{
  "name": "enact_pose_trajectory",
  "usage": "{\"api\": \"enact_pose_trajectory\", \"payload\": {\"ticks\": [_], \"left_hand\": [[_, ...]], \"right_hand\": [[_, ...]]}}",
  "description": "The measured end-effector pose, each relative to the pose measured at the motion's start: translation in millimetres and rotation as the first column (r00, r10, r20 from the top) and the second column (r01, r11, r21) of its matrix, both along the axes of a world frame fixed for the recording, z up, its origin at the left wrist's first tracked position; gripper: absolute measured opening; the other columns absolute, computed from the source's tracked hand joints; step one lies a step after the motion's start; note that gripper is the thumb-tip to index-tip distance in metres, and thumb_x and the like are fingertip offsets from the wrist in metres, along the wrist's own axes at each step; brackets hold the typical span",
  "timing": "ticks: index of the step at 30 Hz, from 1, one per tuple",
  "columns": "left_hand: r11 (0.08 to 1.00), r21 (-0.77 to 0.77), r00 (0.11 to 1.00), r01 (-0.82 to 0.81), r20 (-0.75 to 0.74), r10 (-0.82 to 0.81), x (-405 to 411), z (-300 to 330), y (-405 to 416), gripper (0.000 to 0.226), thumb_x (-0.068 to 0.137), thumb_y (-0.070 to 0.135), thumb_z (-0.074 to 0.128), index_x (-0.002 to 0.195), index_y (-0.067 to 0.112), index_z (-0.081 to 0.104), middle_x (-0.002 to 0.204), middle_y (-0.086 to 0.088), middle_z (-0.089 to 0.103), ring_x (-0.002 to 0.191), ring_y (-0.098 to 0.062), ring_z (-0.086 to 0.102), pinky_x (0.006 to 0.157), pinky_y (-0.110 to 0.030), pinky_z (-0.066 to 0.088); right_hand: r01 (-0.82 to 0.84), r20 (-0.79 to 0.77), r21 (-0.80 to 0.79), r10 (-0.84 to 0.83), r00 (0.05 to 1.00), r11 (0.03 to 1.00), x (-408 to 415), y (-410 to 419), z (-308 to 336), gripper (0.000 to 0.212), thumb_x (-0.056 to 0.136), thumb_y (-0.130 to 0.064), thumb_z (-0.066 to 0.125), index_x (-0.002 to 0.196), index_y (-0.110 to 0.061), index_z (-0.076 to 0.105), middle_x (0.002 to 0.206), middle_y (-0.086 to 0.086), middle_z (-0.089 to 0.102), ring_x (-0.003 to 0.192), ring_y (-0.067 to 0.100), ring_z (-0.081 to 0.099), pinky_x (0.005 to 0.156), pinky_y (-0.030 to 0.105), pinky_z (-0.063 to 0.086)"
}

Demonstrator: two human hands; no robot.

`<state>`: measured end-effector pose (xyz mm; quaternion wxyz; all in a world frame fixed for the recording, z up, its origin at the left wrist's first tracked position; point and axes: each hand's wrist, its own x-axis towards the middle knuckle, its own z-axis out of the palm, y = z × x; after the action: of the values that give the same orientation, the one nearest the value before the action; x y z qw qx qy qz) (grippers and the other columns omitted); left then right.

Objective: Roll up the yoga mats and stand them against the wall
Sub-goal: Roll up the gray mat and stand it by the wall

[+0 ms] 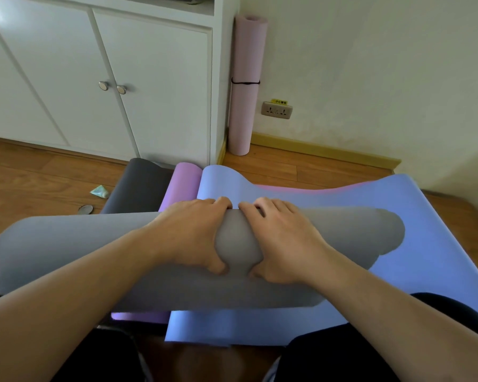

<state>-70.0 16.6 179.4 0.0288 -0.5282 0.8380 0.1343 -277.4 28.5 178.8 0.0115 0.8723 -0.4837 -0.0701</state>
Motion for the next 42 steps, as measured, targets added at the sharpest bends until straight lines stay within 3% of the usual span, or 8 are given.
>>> {"api": "enact_pose_trajectory", "payload": {"ticks": [8,13,16,21,26,30,37,42], "left_hand": [[0.978,-0.179,0.984,0.109,0.157,-0.081,-3.9,-13.3,7.3,0.111,0.050,0.081,0.080,0.139,0.028,0.041,0.122,0.007,0.052,0.107,-0.019,0.057,0.093,-0.041,0.051],[0.983,-0.170,0.992,0.073,0.115,-0.054,-2.9,-11.4,1.7,0.089,0.057,0.074,0.079,0.125,0.028,0.045,0.113,0.009,0.055,0.101,-0.018,0.059,0.089,-0.040,0.052],[0.993,-0.118,0.998,0.028,0.068,-0.020,4.6,-2.3,-3.5,0.082,0.056,0.075,0.079,0.117,0.032,0.045,0.106,0.014,0.055,0.094,-0.014,0.058,0.081,-0.035,0.051],[1.000,-0.017,0.999,-0.018,0.043,0.018,3.5,-1.2,1.8,0.079,0.052,0.075,0.078,0.112,0.036,0.044,0.101,0.015,0.056,0.090,-0.010,0.059,0.075,-0.033,0.052],[0.968,-0.230,0.993,0.102,0.085,-0.084,-9.3,-17.2,11.1,0.124,0.048,0.083,0.075,0.150,0.025,0.035,0.130,0.005,0.051,0.114,-0.021,0.055,0.099,-0.040,0.048],[0.950,-0.282,0.987,0.131,0.130,-0.098,-19.2,-28.3,12.1,0.112,0.050,0.079,0.078,0.140,0.021,0.045,0.118,0.003,0.056,0.102,-0.022,0.059,0.091,-0.042,0.051],[0.998,-0.062,1.000,0.000,0.003,0.000,-5.6,-4.8,0.6,0.095,0.050,0.073,0.082,0.128,0.031,0.045,0.110,0.015,0.060,0.092,-0.013,0.061,0.073,-0.033,0.049],[1.000,-0.016,1.000,-0.021,0.006,0.021,-1.5,-2.5,6.1,0.093,0.053,0.078,0.080,0.127,0.035,0.043,0.109,0.016,0.058,0.094,-0.010,0.059,0.078,-0.030,0.049]], "right_hand": [[0.051,0.093,0.068,-0.057,0.994,0.996,-2.2,-7.8,4.8,0.087,0.059,-0.067,0.079,0.131,-0.032,0.046,0.118,-0.007,0.063,0.108,0.023,0.063,0.093,0.043,0.051],[0.042,0.124,0.065,-0.050,0.991,0.997,-2.0,-2.9,4.4,0.117,0.071,-0.066,0.081,0.162,-0.027,0.020,0.149,0.001,0.046,0.134,0.026,0.049,0.114,0.039,0.038],[-0.009,0.060,-0.046,0.012,0.998,0.999,-0.5,0.2,3.6,0.130,0.066,-0.066,0.084,0.164,-0.020,0.013,0.152,0.007,0.036,0.140,0.030,0.039,0.121,0.041,0.030],[-0.019,0.005,-0.037,0.019,1.000,0.999,3.0,-5.1,-1.9,0.114,0.061,-0.067,0.085,0.151,-0.023,0.031,0.133,0.002,0.053,0.121,0.027,0.054,0.106,0.043,0.045],[0.045,0.126,0.053,-0.051,0.991,0.998,-0.1,-6.7,3.9,0.099,0.057,-0.071,0.083,0.140,-0.031,0.045,0.126,-0.008,0.064,0.112,0.021,0.063,0.093,0.040,0.051],[0.127,0.165,0.207,-0.163,0.973,0.970,-2.6,-4.6,6.8,0.099,0.055,-0.074,0.085,0.138,-0.037,0.046,0.127,-0.014,0.063,0.110,0.017,0.064,0.092,0.038,0.054],[0.010,0.005,-0.030,-0.010,1.000,0.999,2.1,5.7,-3.9,0.136,0.058,-0.070,0.087,0.163,-0.023,0.013,0.145,0.007,0.039,0.133,0.030,0.043,0.118,0.042,0.034],[0.001,0.064,-0.017,0.000,0.998,1.000,6.1,-2.3,-3.5,0.104,0.060,-0.067,0.083,0.145,-0.026,0.040,0.124,0.000,0.052,0.111,0.025,0.057,0.098,0.043,0.048]]}}
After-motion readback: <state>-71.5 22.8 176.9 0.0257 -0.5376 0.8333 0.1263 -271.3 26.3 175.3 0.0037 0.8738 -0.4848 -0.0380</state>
